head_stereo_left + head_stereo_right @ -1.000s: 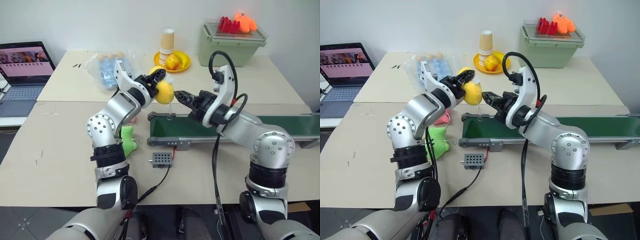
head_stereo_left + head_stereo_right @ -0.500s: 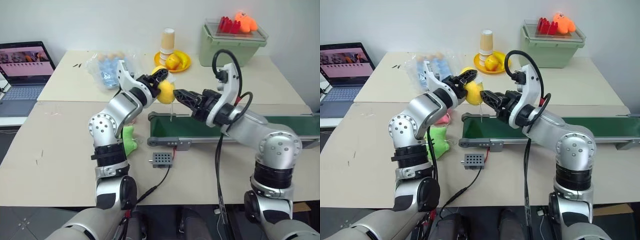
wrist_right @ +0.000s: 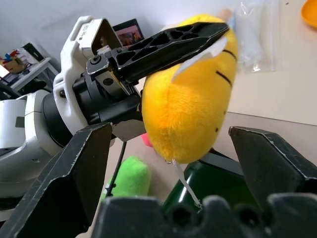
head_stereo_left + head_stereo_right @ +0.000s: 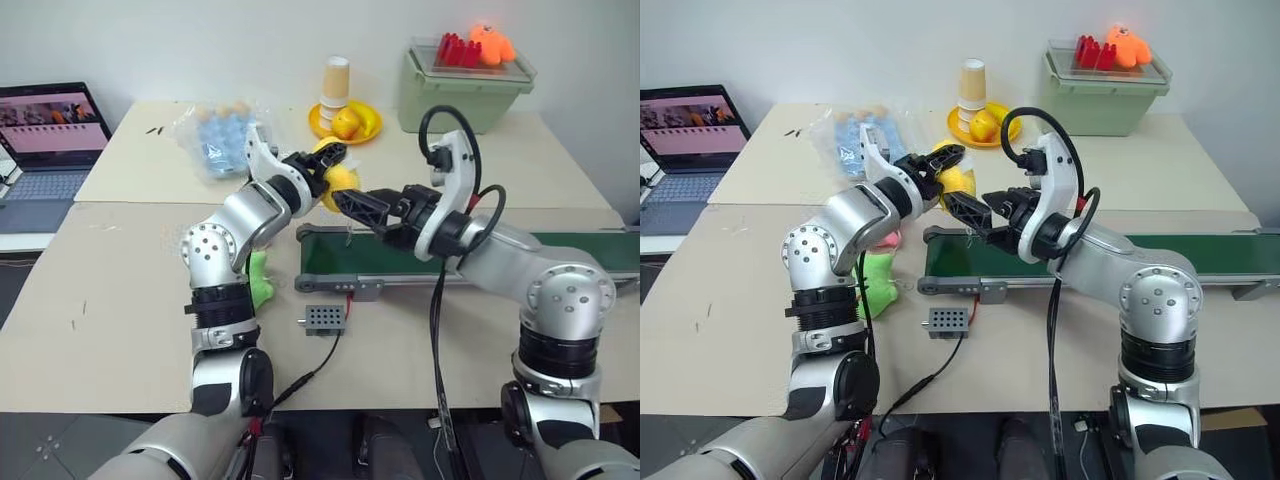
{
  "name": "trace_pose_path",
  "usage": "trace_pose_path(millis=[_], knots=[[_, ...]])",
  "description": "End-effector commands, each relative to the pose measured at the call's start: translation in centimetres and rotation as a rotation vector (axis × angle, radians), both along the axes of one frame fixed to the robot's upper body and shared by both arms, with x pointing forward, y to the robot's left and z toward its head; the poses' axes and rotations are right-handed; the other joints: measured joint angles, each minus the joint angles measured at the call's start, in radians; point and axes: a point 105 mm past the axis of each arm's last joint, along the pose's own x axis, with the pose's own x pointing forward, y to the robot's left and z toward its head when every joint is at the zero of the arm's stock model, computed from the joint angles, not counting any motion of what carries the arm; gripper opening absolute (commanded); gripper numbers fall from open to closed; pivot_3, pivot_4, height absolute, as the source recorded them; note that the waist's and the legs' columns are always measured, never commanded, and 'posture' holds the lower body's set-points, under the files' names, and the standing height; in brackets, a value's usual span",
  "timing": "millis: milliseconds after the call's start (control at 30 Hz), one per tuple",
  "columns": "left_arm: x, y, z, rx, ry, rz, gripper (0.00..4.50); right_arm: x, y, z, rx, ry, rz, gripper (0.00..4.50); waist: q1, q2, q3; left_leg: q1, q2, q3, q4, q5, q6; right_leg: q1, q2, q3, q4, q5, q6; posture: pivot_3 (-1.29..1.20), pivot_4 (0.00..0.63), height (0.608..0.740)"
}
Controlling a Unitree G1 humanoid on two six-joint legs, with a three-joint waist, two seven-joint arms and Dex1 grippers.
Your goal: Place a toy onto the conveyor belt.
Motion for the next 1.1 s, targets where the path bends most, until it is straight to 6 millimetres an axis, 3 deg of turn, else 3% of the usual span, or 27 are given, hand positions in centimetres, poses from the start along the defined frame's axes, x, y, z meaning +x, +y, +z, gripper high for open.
trace_pose_path(millis=[33,267,367,733,967,1100], knots=[[-1.1,-1.4,1.9,-0.015,-0.033,-0.075,1.84,-0.3,0.2,0.8,0.030,-0.040,-0.005,4.47,0.000,0.000,0.000,0.000,0.000,0.000,0.000,0.000,0.000,0.000,0.000,0.000,0.000,0.000,0.000,0.00,0.150,0.734],[-1.6,-1.7,1.8,-0.007,-0.003,-0.108,1.84,-0.1,0.4,0.9,0.047,-0.039,-0.009,4.47,0.000,0.000,0.000,0.000,0.000,0.000,0.000,0.000,0.000,0.000,0.000,0.000,0.000,0.000,0.000,0.00,0.150,0.734],[-1.7,-1.8,1.5,-0.013,0.009,-0.109,1.84,0.0,0.4,1.0,0.057,-0.043,-0.012,3.77,0.003,0.000,0.000,0.000,0.000,0.000,0.000,0.000,0.000,0.000,0.000,0.000,0.000,0.000,0.000,0.00,0.150,0.734],[-2.0,-1.8,1.0,-0.030,0.029,-0.120,1.84,0.2,0.2,1.2,0.060,-0.053,-0.015,0.06,0.005,0.000,0.000,0.000,0.000,0.000,0.000,0.000,0.000,0.000,0.000,0.000,0.000,0.000,0.000,0.00,0.150,0.734],[-2.0,-1.3,2.0,-0.028,-0.002,-0.122,1.84,0.1,0.2,1.3,0.053,-0.060,-0.013,0.02,0.005,0.000,0.000,0.000,0.000,0.000,0.000,0.000,0.000,0.000,0.000,0.000,0.000,0.000,0.000,0.00,0.150,0.734],[-2.6,-0.9,3.3,-0.025,-0.050,-0.155,2.89,0.2,0.2,1.2,0.041,-0.060,-0.014,0.00,0.004,0.000,0.000,0.000,0.000,0.000,0.000,0.000,0.000,0.000,0.000,0.000,0.000,0.000,0.000,0.00,0.150,0.734]])
